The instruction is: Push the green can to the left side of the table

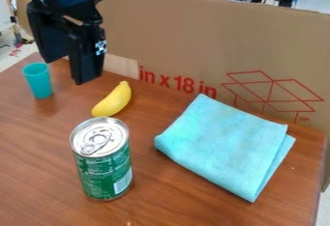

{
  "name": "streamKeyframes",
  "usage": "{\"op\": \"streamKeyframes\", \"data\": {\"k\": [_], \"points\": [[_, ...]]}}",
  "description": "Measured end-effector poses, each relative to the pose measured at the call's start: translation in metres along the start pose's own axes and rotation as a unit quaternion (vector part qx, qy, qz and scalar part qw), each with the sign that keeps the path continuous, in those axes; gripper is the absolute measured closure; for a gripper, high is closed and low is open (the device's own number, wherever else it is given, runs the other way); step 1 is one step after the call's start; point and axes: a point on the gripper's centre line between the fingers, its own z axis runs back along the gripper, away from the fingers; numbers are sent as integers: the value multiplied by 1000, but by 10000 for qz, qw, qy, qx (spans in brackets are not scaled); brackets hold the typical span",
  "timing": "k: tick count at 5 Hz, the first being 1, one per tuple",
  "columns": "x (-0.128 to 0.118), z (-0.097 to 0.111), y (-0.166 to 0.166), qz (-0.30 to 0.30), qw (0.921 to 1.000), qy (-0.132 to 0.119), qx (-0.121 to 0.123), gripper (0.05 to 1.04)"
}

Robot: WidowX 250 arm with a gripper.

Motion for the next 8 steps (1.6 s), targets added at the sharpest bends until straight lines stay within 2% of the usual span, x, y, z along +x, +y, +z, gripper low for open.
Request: {"op": "streamKeyframes", "data": {"k": [1, 2, 5, 6, 7, 8], "points": [[-1, -4, -1, 18, 10000, 88, -28, 81], [3, -12, -14, 205, 9998, 26, -50, 81], [21, -32, -70, 701, 9956, -435, -442, 81], [21, -53, -83, 777, 9930, -395, -801, 81], [28, -70, -85, 677, 9934, -338, -861, 81], [32, -76, -85, 696, 9935, -300, -855, 81]]}}
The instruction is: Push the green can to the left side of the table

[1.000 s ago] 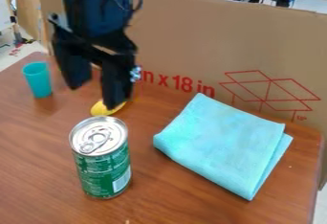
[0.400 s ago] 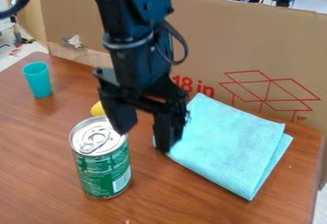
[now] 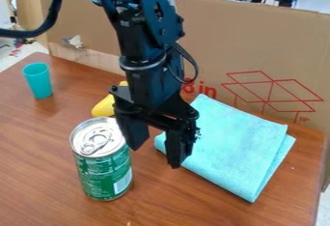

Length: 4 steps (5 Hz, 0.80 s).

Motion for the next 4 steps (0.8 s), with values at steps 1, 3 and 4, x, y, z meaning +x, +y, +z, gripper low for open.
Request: {"op": "streamKeyframes", "data": {"k": [1, 3, 4], "points": [[7, -3, 8, 221, 9996, -164, 15, 81], [-1, -21, 25, 637, 9979, -34, -124, 81], [-5, -28, 32, 752, 9970, 103, -129, 81]]}}
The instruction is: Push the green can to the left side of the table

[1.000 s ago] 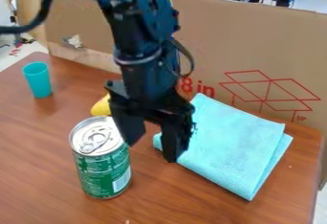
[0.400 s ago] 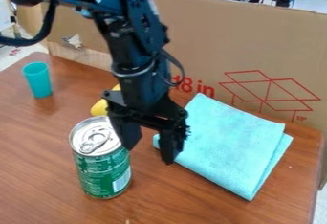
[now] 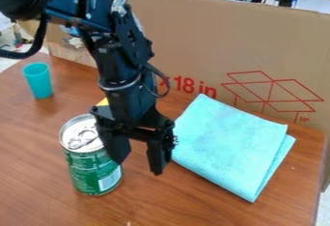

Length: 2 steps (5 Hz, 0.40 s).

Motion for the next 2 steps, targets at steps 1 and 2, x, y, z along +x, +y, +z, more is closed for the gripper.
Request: {"op": "streamKeyframes", "data": {"k": [1, 2], "points": [[-7, 3, 31, 188, 9988, 237, 389, 83], [-6, 5, 76, 698, 9952, 163, 664, 83]]}}
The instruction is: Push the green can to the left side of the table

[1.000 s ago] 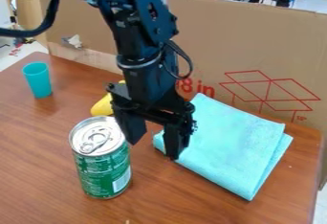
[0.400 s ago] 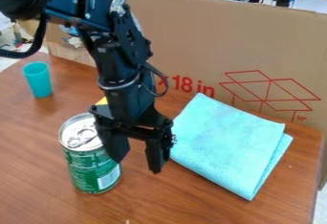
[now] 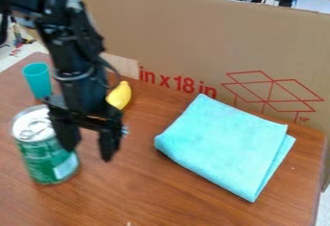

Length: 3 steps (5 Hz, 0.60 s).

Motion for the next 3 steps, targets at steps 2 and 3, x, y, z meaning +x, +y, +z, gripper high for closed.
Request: {"op": "streamKeyframes", "data": {"k": [2, 3], "points": [[9, -9, 42, 423, 9989, -39, 190, 83], [3, -9, 48, 465, 9986, 144, 225, 83]]}}
